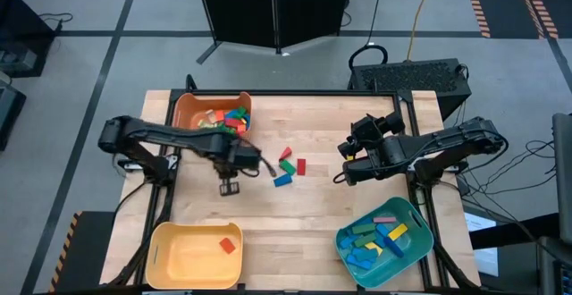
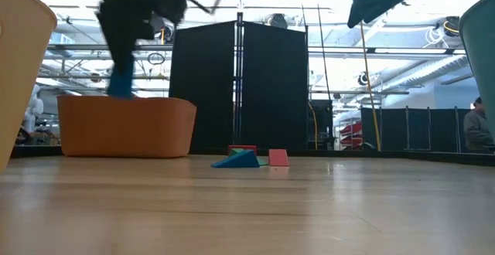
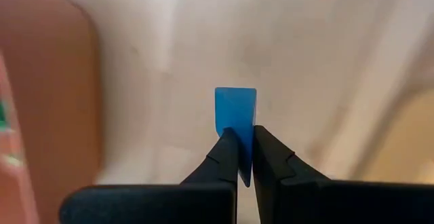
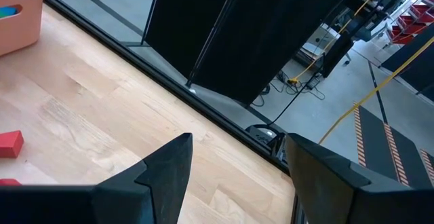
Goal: Sort blocks by size
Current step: Put the blue triangular block into the yellow bin
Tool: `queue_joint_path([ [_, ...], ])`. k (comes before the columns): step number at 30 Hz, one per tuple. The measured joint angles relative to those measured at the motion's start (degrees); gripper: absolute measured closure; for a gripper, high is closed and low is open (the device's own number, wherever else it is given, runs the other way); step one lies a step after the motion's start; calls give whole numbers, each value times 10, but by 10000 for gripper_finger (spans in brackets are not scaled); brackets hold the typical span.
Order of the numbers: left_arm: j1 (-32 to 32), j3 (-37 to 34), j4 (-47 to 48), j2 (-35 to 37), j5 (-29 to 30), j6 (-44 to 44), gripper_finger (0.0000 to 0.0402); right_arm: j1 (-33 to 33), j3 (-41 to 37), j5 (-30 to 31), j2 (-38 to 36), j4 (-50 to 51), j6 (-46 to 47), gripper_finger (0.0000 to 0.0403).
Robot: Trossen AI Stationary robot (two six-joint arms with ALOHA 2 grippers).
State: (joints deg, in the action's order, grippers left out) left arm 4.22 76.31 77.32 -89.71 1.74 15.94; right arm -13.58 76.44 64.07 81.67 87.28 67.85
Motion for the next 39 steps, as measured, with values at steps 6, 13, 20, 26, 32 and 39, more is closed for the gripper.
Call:
queue_joint_path([
  [6,98,0,17,41,-62,131,391,0,-5,-13,0,11,1,179],
  [13,219,0,14,48,-97,232,386,0,-24,-44,0,16,2,179],
  [20,284,-4,-69,45,-117,273,385,0,-25,-12,-14,22,31,179],
  [26,307,-15,-122,40,-162,288,384,0,-25,-13,-15,24,32,179],
  [32,312,-17,-122,6,-197,286,384,0,-25,-14,-15,24,32,179],
  [39,312,-17,-125,-34,-226,277,383,0,-25,-14,-15,24,33,179],
])
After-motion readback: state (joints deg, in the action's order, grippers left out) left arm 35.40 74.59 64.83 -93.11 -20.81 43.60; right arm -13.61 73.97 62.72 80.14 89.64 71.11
